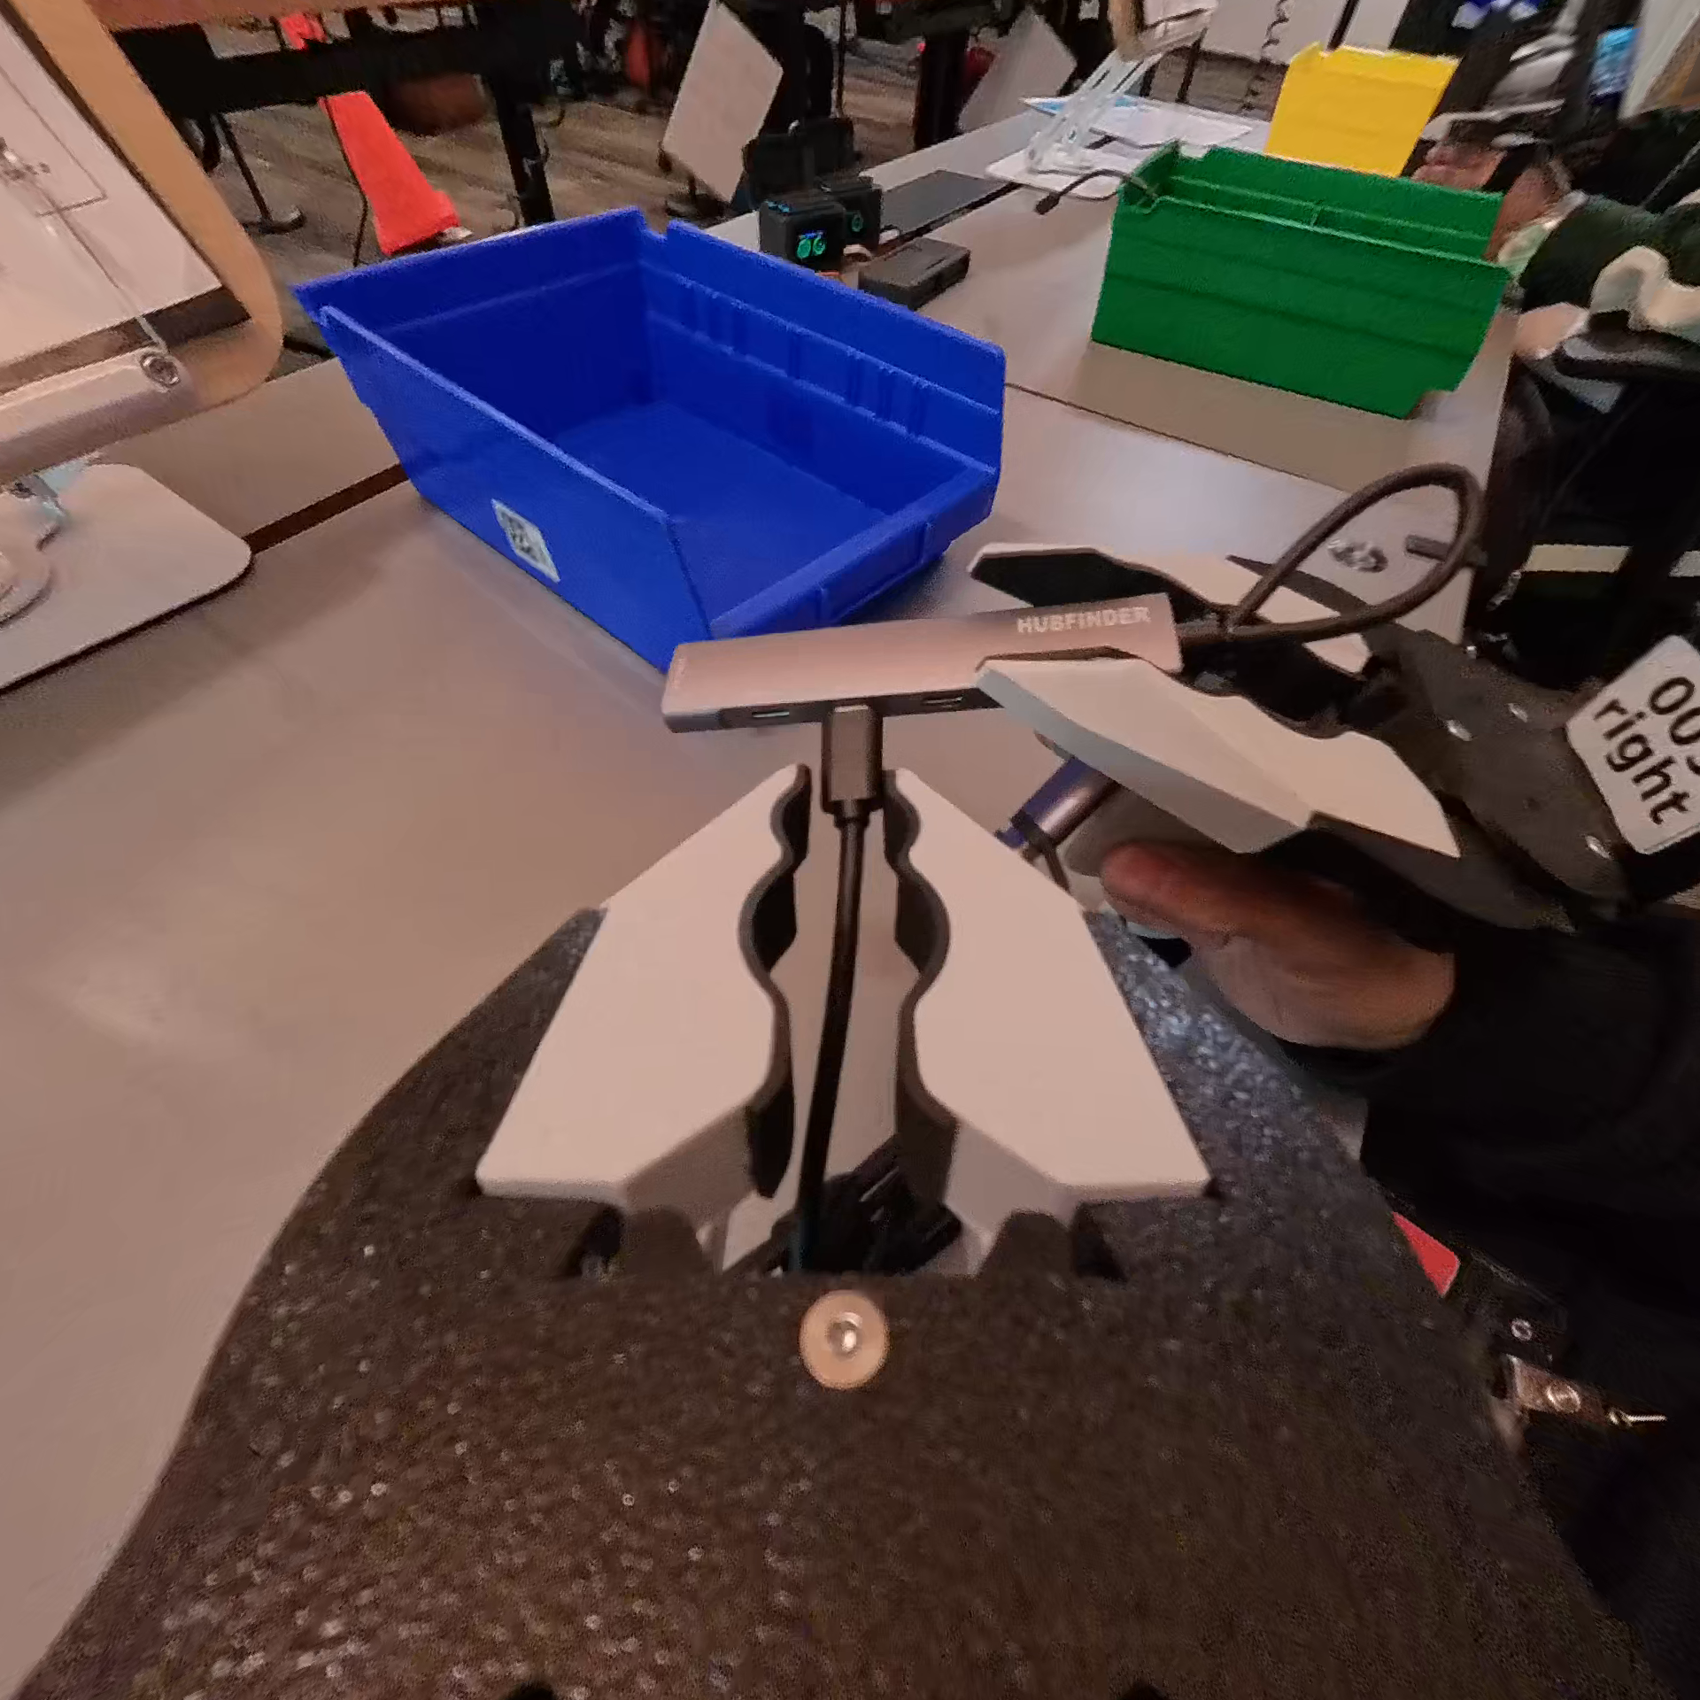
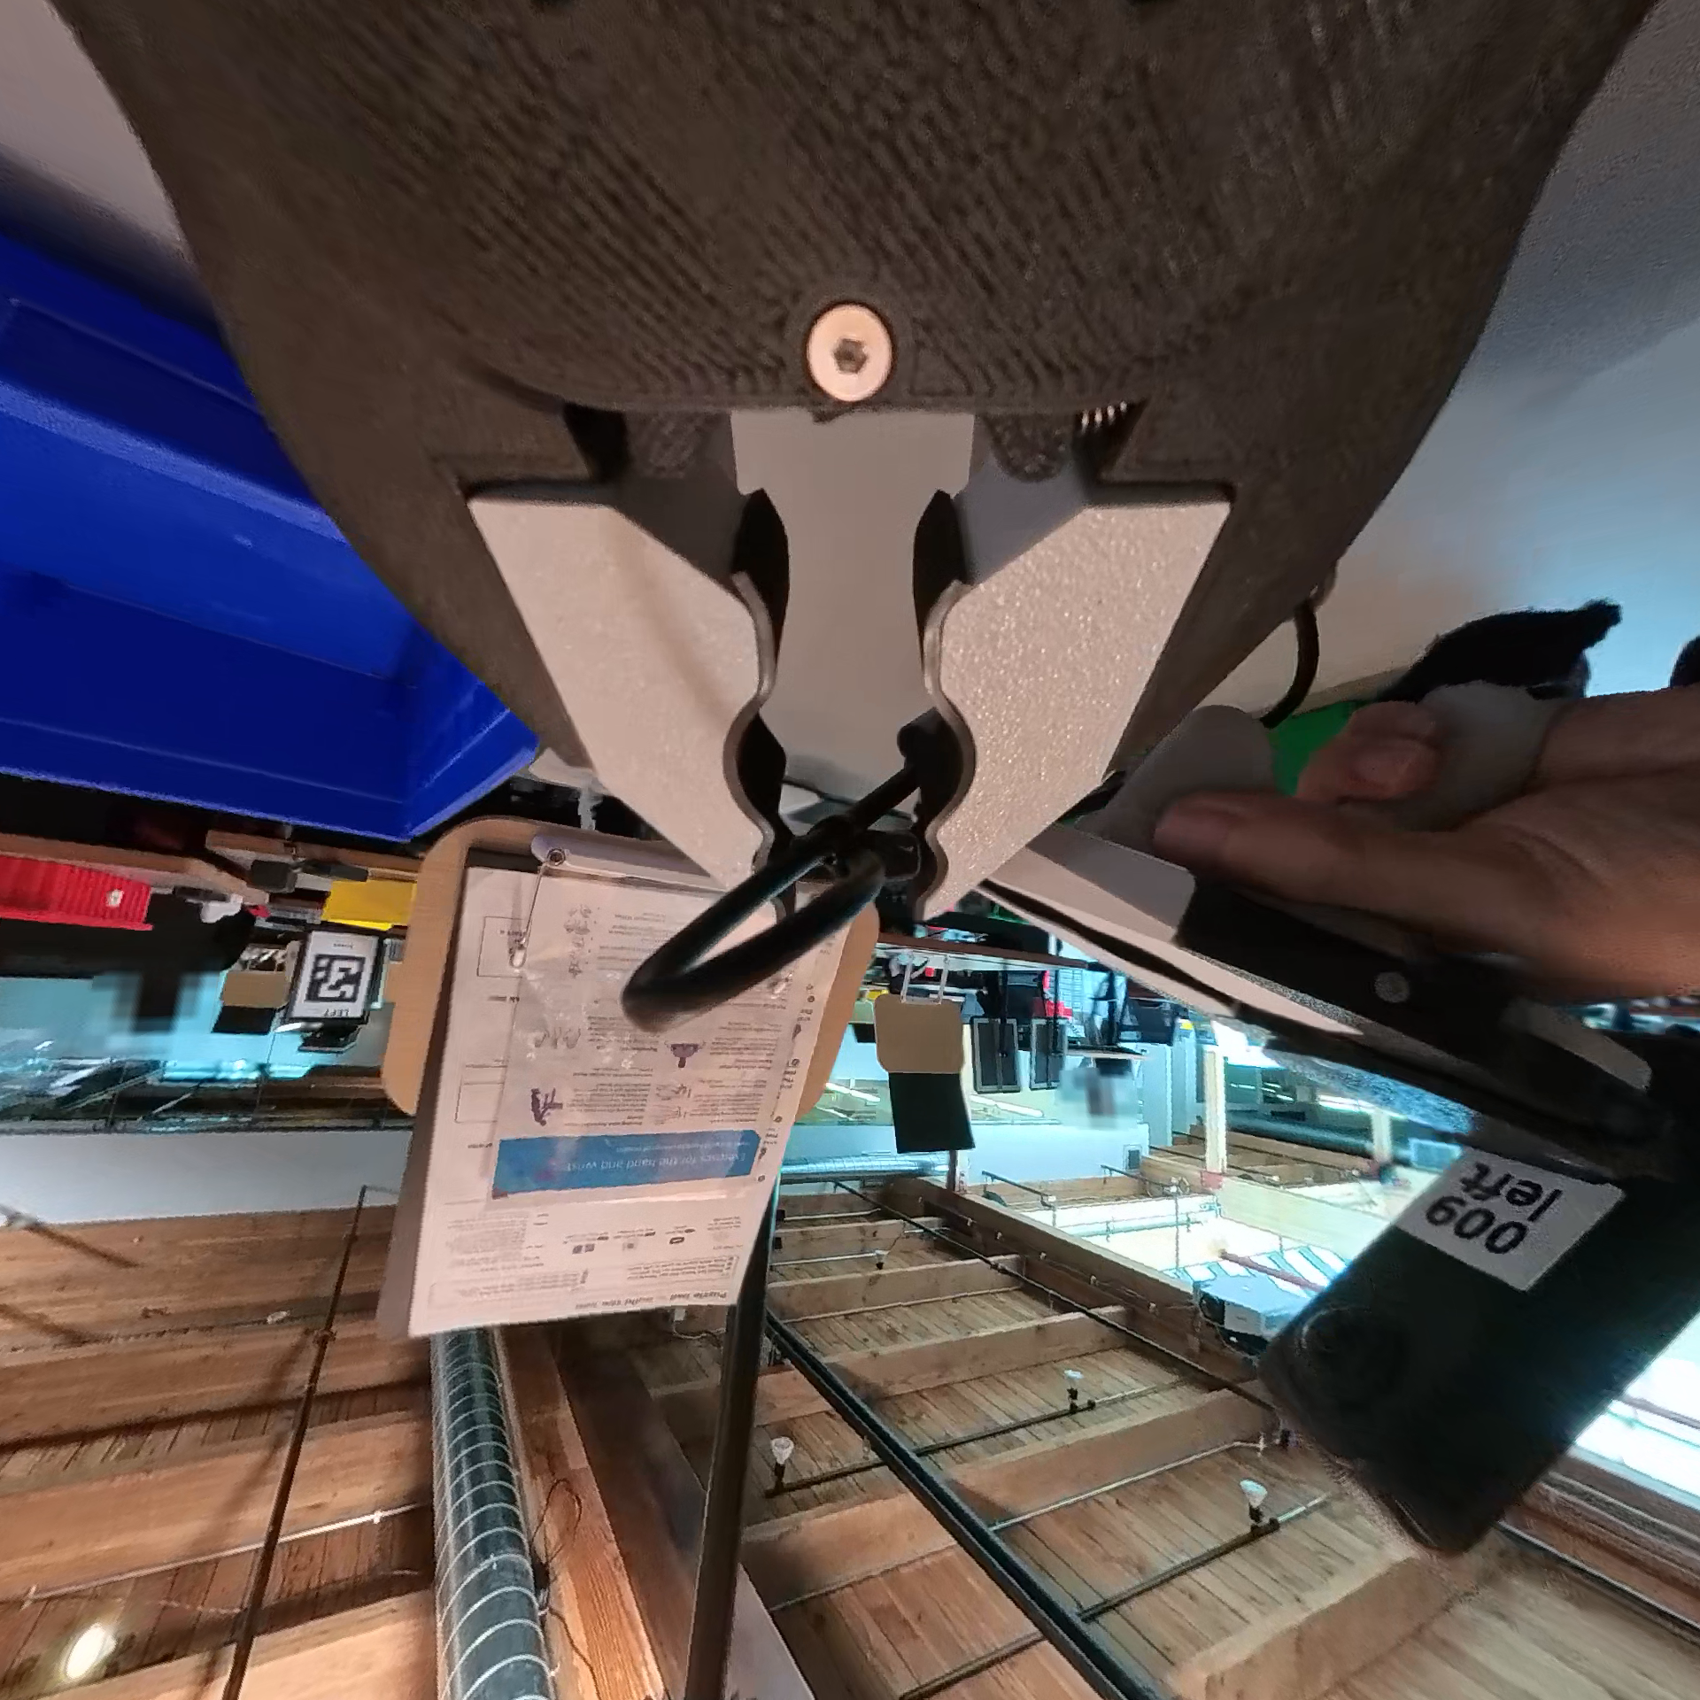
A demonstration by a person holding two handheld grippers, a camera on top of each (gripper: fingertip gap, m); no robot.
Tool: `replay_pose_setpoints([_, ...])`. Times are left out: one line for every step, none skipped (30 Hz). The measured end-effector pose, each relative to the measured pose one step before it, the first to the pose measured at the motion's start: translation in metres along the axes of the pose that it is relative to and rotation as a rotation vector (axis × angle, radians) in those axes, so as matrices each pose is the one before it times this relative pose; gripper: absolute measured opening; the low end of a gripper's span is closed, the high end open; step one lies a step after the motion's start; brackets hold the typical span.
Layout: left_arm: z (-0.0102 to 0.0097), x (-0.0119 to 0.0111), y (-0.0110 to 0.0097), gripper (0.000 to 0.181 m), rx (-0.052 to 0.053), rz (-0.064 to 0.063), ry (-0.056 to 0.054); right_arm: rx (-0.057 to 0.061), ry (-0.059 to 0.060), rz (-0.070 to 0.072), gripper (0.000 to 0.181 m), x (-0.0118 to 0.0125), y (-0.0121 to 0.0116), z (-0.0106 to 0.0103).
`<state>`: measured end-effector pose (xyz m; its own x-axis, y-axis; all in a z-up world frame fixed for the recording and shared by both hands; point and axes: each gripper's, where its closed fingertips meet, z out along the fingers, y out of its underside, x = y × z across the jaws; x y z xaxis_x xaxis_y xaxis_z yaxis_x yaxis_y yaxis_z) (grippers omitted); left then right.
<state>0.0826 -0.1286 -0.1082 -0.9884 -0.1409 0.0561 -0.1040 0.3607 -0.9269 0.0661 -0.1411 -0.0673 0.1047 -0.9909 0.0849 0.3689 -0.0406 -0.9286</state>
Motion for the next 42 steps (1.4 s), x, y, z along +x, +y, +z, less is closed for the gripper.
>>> replay_pose_setpoints([0.00046, 0.00146, -0.00007, 0.011, 0.0056, -0.0044, 0.0088, 0.0053, 0.0016, -0.0202, 0.023, -0.0012, -0.00175, -0.0001])
replay_pose_setpoints([0.00058, 0.00088, 0.00139, 0.011, -0.0072, -0.0084, 0.0059, -0.0004, -0.0143, -0.0064, 0.023, -0.00237, -0.00081, 0.00018])
replay_pose_setpoints([0.00054, 0.00132, 0.00063, 0.013, -0.004, -0.0013, 0.0112, -0.001, -0.0059, -0.0024, 0.023, -0.00068, -0.00051, 0.00019])
replay_pose_setpoints([-0.00033, 0.00236, -0.00174, 0.017, 0.0122, 0.0075, 0.0176, 0.0055, 0.0042, -0.0075, 0.024, 0.00146, -0.00145, -0.00036])
replay_pose_setpoints([-0.00205, 0.00236, -0.00284, 0.023, 0.0169, 0.0099, 0.0214, 0.0043, -0.0026, -0.0005, 0.024, 0.00154, -0.00119, -0.00043])
replay_pose_setpoints([-0.00408, -0.00003, -0.00357, 0.028, 0.0158, -0.0063, 0.0176, 0.0072, -0.012, 0.0123, 0.023, 0.00151, -0.00179, -0.00064])
replay_pose_setpoints([-0.00582, 0.00003, -0.00634, 0.034, 0.0335, -0.0323, 0.0354, 0.0104, -0.0024, 0.011, 0.023, 0.00302, -0.0026, -0.00121])
replay_pose_setpoints([-0.00755, -0.00158, -0.00861, 0.039, 0.0524, -0.0708, 0.0435, 0.0152, -0.0023, 0.0053, 0.023, 0.00306, -0.00367, -0.00134])
replay_pose_setpoints([-0.00832, -0.00468, -0.01028, 0.044, 0.0642, -0.1031, 0.0405, 0.0127, -0.0414, 0.0158, 0.023, -0.00253, -0.00351, -0.00025])
replay_pose_setpoints([-0.00749, -0.00639, -0.01062, 0.05, 0.0654, -0.1162, 0.0426, 0.0096, -0.0447, 0.025, 0.023, -0.00405, -0.00338, 0.00006])
replay_pose_setpoints([-0.00509, -0.00709, -0.00743, 0.055, 0.0445, -0.1175, 0.0448, 0.0203, -0.0176, 0.0076, 0.023, -0.00236, -0.00435, -0.00013])
replay_pose_setpoints([-0.00179, -0.00562, -0.00122, 0.055, 0.0022, -0.1157, 0.056, 0.0172, -0.0246, 0.0009, 0.022, -0.00457, -0.00347, 0.00036])
replay_pose_setpoints([0.00102, -0.00298, 0.00564, 0.055, -0.0431, -0.1091, 0.0703, 0.015, -0.0488, 0.0081, 0.022, -0.00852, -0.00243, 0.00101])
replay_pose_setpoints([0.00294, -0.00165, 0.00882, 0.057, -0.0604, -0.0982, 0.0731, 0.0092, -0.0359, 0.0039, 0.022, -0.00741, -0.00127, 0.0012])
replay_pose_setpoints([0.00418, -0.00086, 0.0078, 0.061, -0.0459, -0.0843, 0.0679, 0.0036, -0.0167, -0.0112, 0.023, -0.00507, -0.00035, 0.00139])
replay_pose_setpoints([0.00467, -0.00018, 0.00585, 0.06, -0.0247, -0.0637, 0.0608, -0.0009, -0.027, -0.0075, 0.023, -0.00572, 0.0006, 0.00145])
replay_pose_setpoints([0.00475, 0.00105, 0.00557, 0.057, -0.0177, -0.0424, 0.0551, -0.002, -0.0239, -0.0021, 0.023, -0.00451, 0.00107, 0.00122])
replay_pose_setpoints([0.00497, 0.00471, 0.00668, 0.052, -0.0233, -0.0249, 0.0645, -0.0061, -0.0093, -0.0093, 0.022, -0.00205, 0.00193, 0.00074])
replay_pose_setpoints([0.00481, 0.00696, 0.00644, 0.042, -0.0228, -0.0154, 0.0685, -0.0096, 0.0002, -0.0168, 0.023, -0.00019, 0.00251, 0.00006])
replay_pose_setpoints([0.00381, 0.00244, 0.00253, 0.036, -0.0008, -0.0135, 0.0305, 0.0082, -0.002, -0.0122, 0.023, 0.00033, -0.00018, -0.00104])
replay_pose_setpoints([0.00056, -0.00108, -0.00118, 0.02, 0.0174, 0.0041, 0.0041, -0.0047, -0.0055, 0.0028, 0.023, 0.00125, 0.00089, -0.00103])
replay_pose_setpoints([-0.00128, 0.00225, -0.00363, 0.013, 0.0235, -0.0002, 0.0216, -0.0263, -0.0118, -0.0033, 0.022, 0.00108, 0.00431, -0.00072])
replay_pose_setpoints([-0.00183, 0.0015, -0.00315, 0.009, 0.0104, -0.0178, 0.011, -0.0433, -0.02, -0.0257, 0.022, -0.00047, 0.00754, -0.00051])
replay_pose_setpoints([-0.00184, -0.00158, -0.00205, 0.007, 0.0016, -0.0061, -0.0179, -0.053, -0.0138, -0.0379, 0.022, 0.00019, 0.00963, -0.00062])
replay_pose_setpoints([-0.00181, -0.0037, -0.00108, 0.006, -0.0062, 0.0153, -0.041, -0.0332, -0.0239, -0.0251, 0.023, -0.00133, 0.00691, -0.00109])
replay_pose_setpoints([-0.00217, -0.00358, -0.00198, 0.006, 0.0005, 0.0106, -0.042, -0.0096, -0.0119, -0.0102, 0.024, 0.0005, 0.0026, -0.00161])
replay_pose_setpoints([-0.00265, -0.00199, -0.00376, 0.006, 0.0106, 0.0023, -0.028, 0.0114, 0.0189, 0.0011, 0.033, 0.00561, -0.00126, -0.00257])
replay_pose_setpoints([-0.00313, -0.00174, -0.00444, 0.006, 0.0115, 0.0009, -0.0212, 0.006, 0.0263, 0.002, 0.044, 0.00804, -0.00113, -0.00293])
replay_pose_setpoints([-0.00364, -0.00322, -0.00501, 0.006, 0.0163, -0.0004, -0.0263, -0.0158, 0.0131, -0.0026, 0.056, 0.00745, 0.00148, -0.00308])
replay_pose_setpoints([-0.00353, -0.00446, -0.00452, 0.006, 0.0127, 0.0023, -0.0327, -0.0259, 0.014, -0.0092, 0.066, 0.00732, 0.00172, -0.00348])
replay_pose_setpoints([-0.00299, -0.00587, -0.00295, 0.006, 0.0045, 0.0097, -0.0441, -0.022, 0.0118, -0.0226, 0.072, 0.00523, -0.00051, -0.0034])
replay_pose_setpoints([-0.00208, -0.00645, -0.00211, 0.006, 0.004, 0.0167, -0.0512, -0.0265, -0.0166, -0.031, 0.073, -0.00067, -0.00065, -0.00197])
replay_pose_setpoints([-0.00058, -0.00487, -0.0006, 0.006, -0.0024, 0.0184, -0.042, -0.0362, -0.0176, -0.0298, 0.073, -0.00242, 0.00076, 0.00018])
replay_pose_setpoints([0.0009, -0.00215, 0.00023, 0.006, -0.0035, 0.0111, -0.0241, -0.0316, -0.0054, -0.0251, 0.074, -0.00288, 0.00152, 0.00227])
replay_pose_setpoints([0.00228, -0.00044, 0.00053, 0.006, -0.0044, 0.0052, -0.0108, -0.0188, -0.0163, -0.0215, 0.074, -0.00653, 0.00173, 0.00389])
replay_pose_setpoints([0.00293, 0.0008, 0.00028, 0.006, -0.0017, 0.0009, 0.0001, -0.0147, -0.0098, -0.0166, 0.073, -0.00684, 0.00292, 0.00509])
replay_pose_setpoints([0.00326, 0.00099, 0.00044, 0.006, -0.0011, -0.0042, 0.0036, -0.0218, 0.0066, -0.0147, 0.072, -0.0046, 0.00528, 0.00546])
replay_pose_setpoints([0.00314, 0.00033, 0.00046, 0.006, 0.0007, -0.0016, 0.0009, -0.0221, -0.0013, -0.0097, 0.069, -0.00511, 0.00596, 0.00492])
replay_pose_setpoints([0.00285, -0.00095, 0.00139, 0.006, -0.006, 0.0006, -0.0063, -0.0255, 0.0068, -0.0074, 0.064, -0.0028, 0.0066, 0.00391])
replay_pose_setpoints([0.00274, -0.00114, 0.00206, 0.006, -0.0083, 0.0003, -0.0045, -0.0252, 0.0167, -0.01, 0.058, -0.00017, 0.00566, 0.00244])
replay_pose_setpoints([0.00256, -0.00073, 0.00211, 0.006, -0.0075, -0.0051, -0.0003, -0.0088, 0.0162, -0.0058, 0.05, 0.00068, 0.00243, 0.00113])
replay_pose_setpoints([0.00208, -0.00045, 0.00219, 0.006, -0.0069, -0.0026, 0.0008, -0.0178, 0.028, 0.0034, 0.045, 0.00379, 0.00346, 0.00088])
